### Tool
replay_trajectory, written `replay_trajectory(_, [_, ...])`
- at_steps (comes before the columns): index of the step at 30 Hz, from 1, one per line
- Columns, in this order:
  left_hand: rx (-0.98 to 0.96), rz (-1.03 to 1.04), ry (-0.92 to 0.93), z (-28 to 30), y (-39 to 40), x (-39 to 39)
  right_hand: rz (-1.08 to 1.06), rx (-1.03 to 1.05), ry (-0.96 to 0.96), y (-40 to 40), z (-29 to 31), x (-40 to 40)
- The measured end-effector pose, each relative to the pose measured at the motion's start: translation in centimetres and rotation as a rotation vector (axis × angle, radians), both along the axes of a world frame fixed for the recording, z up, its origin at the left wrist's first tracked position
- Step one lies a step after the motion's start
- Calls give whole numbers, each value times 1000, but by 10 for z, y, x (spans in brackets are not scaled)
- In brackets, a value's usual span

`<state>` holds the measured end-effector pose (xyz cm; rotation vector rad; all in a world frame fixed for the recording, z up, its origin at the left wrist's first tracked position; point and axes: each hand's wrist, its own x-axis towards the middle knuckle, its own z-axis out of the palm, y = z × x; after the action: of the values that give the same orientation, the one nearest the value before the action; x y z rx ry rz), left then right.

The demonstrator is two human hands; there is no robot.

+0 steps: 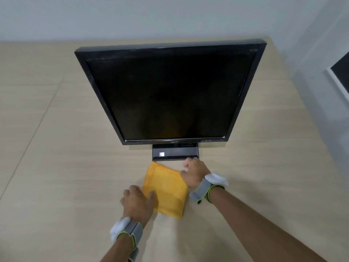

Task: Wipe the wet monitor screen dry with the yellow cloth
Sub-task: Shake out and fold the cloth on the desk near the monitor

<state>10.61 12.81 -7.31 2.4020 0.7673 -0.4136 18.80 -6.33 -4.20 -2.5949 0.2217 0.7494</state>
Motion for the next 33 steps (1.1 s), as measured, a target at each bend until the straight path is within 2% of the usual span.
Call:
replay_trajectory(2, [26, -96, 66, 0, -4, 6, 42, -30, 51, -3, -5, -5])
replay_trajectory(7, [-10, -123, 194, 0, -6, 10, 13, 31, 212, 10, -14, -8])
replay_trajectory(10, [-50, -250, 117, 2, -5, 12, 1, 124, 236, 5, -16, -11])
replay_trajectory(12, [-137, -240, 53, 5, -10, 16, -152, 250, 193, -8, -18, -20])
replay_trajectory(16, [-457, -138, 38, 16, -51, 29, -502, 500, 164, -54, -10, -34])
replay_trajectory(19, [-570, -136, 69, 18, -97, 40, -745, 613, 136, -107, -6, -51])
replay_trajectory(26, [-615, -408, 96, 26, -230, 39, -1111, 652, -27, -236, 0, -119])
replay_trajectory(33, [-596, -642, 147, 30, -346, 15, -1303, 604, -176, -325, 1, -198])
